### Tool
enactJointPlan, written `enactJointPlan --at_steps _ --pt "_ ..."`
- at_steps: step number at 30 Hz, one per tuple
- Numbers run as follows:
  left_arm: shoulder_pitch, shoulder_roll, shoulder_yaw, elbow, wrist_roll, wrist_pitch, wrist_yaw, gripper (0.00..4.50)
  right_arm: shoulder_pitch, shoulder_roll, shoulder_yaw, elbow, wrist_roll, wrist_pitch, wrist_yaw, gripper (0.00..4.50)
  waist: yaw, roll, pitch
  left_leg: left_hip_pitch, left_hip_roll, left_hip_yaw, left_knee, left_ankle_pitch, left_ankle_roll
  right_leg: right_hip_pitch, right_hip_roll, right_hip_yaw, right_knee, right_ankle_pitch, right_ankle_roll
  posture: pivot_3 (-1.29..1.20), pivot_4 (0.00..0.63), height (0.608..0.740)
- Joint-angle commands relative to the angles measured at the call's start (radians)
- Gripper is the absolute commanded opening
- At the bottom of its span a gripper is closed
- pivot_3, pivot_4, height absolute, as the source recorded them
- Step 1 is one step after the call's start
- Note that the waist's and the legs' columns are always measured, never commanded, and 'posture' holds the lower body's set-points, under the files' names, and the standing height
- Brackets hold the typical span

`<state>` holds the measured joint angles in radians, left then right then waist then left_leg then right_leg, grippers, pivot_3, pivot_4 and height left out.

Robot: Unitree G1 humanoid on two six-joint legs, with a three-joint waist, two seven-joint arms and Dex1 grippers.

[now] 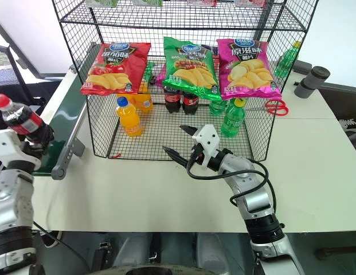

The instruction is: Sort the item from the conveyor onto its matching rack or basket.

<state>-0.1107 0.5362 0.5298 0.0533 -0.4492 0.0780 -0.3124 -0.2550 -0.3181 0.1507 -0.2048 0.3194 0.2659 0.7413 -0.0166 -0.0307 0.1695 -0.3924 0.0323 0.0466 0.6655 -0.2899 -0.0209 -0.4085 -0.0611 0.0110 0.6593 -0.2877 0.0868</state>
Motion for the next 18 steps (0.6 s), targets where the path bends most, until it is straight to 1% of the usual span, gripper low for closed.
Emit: enactJointPlan --at_steps 1,3,5,7,10,13,18 --pt "0.003 0.077 0.043 -0.217 -0.143 0.063 -0.118 2.71 -0.025 -0.019 -0.027 -0.073 0.081 0.048 0.043 4.5 0.0 0.0 0.0 0.0 0.0 0.0 0.0 0.0 0.0 0.0 -0.001 0.0 -0.001 0.0 0.0 0.0 0.15 0.74" --pt "0.043 0.108 0.041 -0.299 -0.209 0.126 -0.178 2.71 -0.03 -0.028 -0.039 -0.091 0.112 0.067 0.056 4.5 -0.002 0.0 0.0 0.0 -0.001 0.0 -0.002 0.0 0.0 0.001 -0.002 0.0 -0.003 0.0 0.0 0.0 0.15 0.74" --pt "0.1 0.168 0.027 -0.402 -0.295 0.214 -0.272 2.71 -0.041 -0.047 -0.059 -0.119 0.169 0.113 0.08 4.5 -0.007 0.001 0.0 0.0 -0.001 0.0 -0.003 0.0 0.0 0.001 -0.003 0.0 -0.005 0.0 0.0 0.0 0.15 0.74" --pt "0.113 0.198 0.026 -0.454 -0.387 0.301 -0.3 2.71 -0.049 -0.068 -0.076 -0.135 0.211 0.155 0.096 4.5 -0.006 0.002 0.001 0.0 -0.001 0.0 -0.004 0.0 0.0 0.001 -0.003 0.0 -0.007 0.0 -0.001 0.0 0.15 0.74" --pt "0.117 0.218 -0.025 -0.524 -0.445 0.384 -0.327 2.71 -0.065 -0.092 -0.091 -0.14 0.239 0.189 0.1 4.5 -0.004 0.002 0.001 0.0 0.0 0.0 -0.005 0.0 0.0 0.001 -0.003 -0.001 -0.007 -0.001 -0.002 0.0 0.15 0.74" --pt "0.12 0.225 -0.197 -0.598 -0.423 0.448 -0.384 2.71 -0.105 -0.097 -0.11 -0.168 0.294 0.256 0.076 4.5 -0.003 0.004 0.001 0.0 -0.001 0.0 -0.005 0.0 0.0 0.001 -0.003 -0.001 -0.006 -0.002 -0.004 0.0 0.15 0.74" --pt "0.063 0.186 -0.372 -0.605 -0.372 0.466 -0.419 2.71 -0.118 -0.087 -0.079 -0.219 0.326 0.332 0.037 4.5 -0.002 0.004 0.002 -0.001 -0.001 0.0 -0.005 0.0 0.0 0.001 -0.002 -0.001 -0.007 -0.002 -0.003 0.0 0.15 0.74"
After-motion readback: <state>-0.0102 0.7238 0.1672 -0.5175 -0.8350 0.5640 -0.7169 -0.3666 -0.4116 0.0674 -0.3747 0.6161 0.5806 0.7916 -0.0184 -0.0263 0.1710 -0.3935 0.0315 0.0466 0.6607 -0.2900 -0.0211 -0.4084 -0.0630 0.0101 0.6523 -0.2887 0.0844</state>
